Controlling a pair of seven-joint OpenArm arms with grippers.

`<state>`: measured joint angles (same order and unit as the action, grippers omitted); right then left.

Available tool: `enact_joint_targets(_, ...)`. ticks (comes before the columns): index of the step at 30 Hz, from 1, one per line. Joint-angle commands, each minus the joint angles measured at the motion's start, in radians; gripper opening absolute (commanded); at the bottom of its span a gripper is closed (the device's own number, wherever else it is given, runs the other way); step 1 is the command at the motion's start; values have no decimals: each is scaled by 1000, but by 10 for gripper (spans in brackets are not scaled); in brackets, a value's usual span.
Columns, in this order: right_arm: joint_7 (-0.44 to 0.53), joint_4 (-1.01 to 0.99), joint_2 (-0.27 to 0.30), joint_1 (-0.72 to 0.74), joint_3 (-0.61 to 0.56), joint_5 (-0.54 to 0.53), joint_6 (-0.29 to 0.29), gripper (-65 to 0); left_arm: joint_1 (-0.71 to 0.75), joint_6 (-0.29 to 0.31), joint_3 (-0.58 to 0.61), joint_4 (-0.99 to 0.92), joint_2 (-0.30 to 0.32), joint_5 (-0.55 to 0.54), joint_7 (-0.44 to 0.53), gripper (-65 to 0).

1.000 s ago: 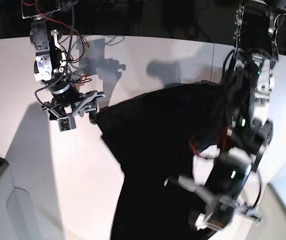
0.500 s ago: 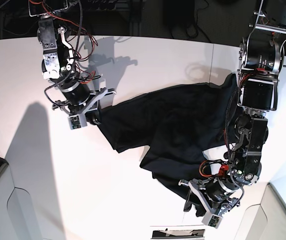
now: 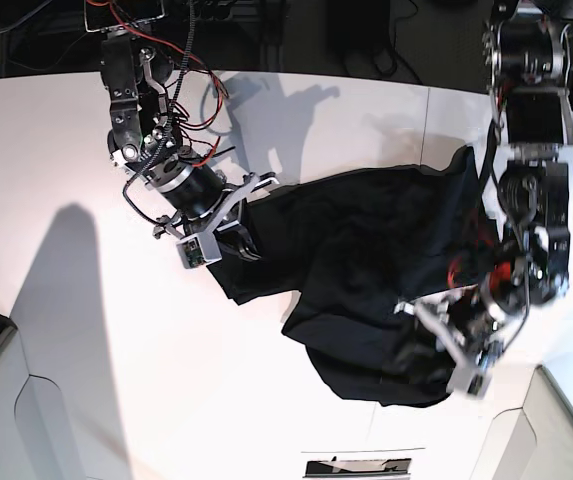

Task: Layout the t-shirt on the table in an organized manner, then fold the t-shirt properly
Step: 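Grasp the black t-shirt with the left gripper and lift it, then grasp the shirt fabric with the right gripper beside the left gripper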

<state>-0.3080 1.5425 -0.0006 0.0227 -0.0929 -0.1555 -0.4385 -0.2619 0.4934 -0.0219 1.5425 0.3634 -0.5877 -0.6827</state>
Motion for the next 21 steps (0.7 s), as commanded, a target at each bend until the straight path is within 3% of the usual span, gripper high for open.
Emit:
enact_joint_targets(1, 23, -1, -2, 26, 1, 10, -2, -650, 12, 9, -6, 9, 14, -17, 29, -377)
enact_joint_targets(6, 24, -137, -2, 104, 1, 101, 9, -650, 182, 10, -6, -9, 14, 116, 138, -441)
enact_joint_targets(12, 23, -348, 0, 166, 1, 122, 8, -650, 280, -152, -6, -50, 18, 277, 163, -442)
enact_joint_targets(18, 15, -313, 43, 139, 3, 122, 15, -650, 297, -243, -6, -74, 74, 323, 170, -442)
enact_joint_targets(21, 15, -291, 85, 112, 8, 121, 15, -650, 304, -247, -6, -74, 100, 323, 154, -442)
